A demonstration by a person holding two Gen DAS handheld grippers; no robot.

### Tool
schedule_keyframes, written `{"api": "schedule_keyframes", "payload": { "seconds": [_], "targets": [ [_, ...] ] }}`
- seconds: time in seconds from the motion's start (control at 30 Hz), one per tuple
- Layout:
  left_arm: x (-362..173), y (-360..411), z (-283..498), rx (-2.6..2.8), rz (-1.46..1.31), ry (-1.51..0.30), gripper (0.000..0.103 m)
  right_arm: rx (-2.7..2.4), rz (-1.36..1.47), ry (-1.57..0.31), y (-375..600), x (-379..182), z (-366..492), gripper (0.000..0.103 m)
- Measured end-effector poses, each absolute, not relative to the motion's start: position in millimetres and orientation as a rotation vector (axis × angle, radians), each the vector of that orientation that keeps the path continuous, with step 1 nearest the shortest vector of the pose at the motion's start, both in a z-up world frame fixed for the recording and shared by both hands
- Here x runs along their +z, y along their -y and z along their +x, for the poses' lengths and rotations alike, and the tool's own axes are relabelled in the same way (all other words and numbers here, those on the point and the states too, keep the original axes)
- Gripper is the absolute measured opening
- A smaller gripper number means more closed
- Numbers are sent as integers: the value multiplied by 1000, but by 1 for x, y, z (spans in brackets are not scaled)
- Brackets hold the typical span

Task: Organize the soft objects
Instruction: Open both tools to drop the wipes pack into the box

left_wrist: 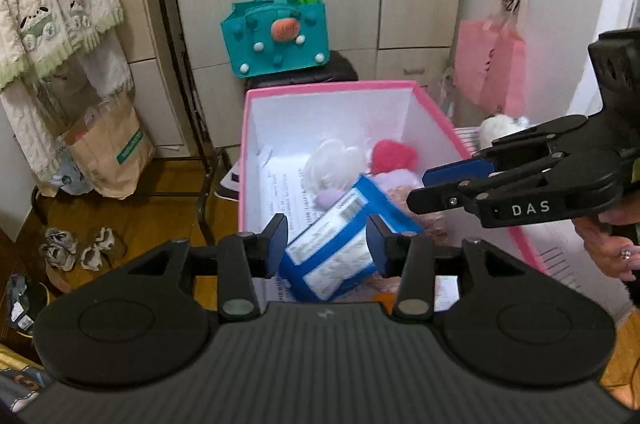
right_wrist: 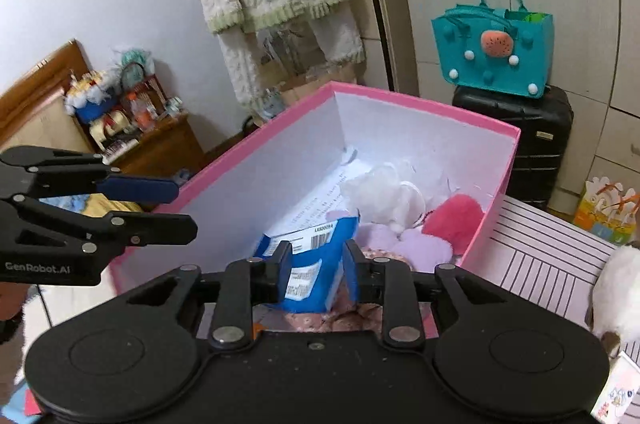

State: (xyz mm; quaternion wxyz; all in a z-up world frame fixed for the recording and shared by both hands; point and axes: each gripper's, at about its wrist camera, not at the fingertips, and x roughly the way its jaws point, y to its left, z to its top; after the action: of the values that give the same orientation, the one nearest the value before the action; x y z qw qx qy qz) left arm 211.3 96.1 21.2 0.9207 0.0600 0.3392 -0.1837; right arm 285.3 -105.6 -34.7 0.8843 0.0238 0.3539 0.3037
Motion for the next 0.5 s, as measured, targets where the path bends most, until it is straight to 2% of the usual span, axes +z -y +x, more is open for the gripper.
{"api": "schedule_keyframes", "payload": {
  "seconds": [0.3,0.5],
  "targets": [
    [60,-80,161,-564,84,-771,52,653,49,-727,153,17,214,42],
    [72,-58,118,-651,115,-732,55,622,17,-711,189,33,154,45]
  ]
}}
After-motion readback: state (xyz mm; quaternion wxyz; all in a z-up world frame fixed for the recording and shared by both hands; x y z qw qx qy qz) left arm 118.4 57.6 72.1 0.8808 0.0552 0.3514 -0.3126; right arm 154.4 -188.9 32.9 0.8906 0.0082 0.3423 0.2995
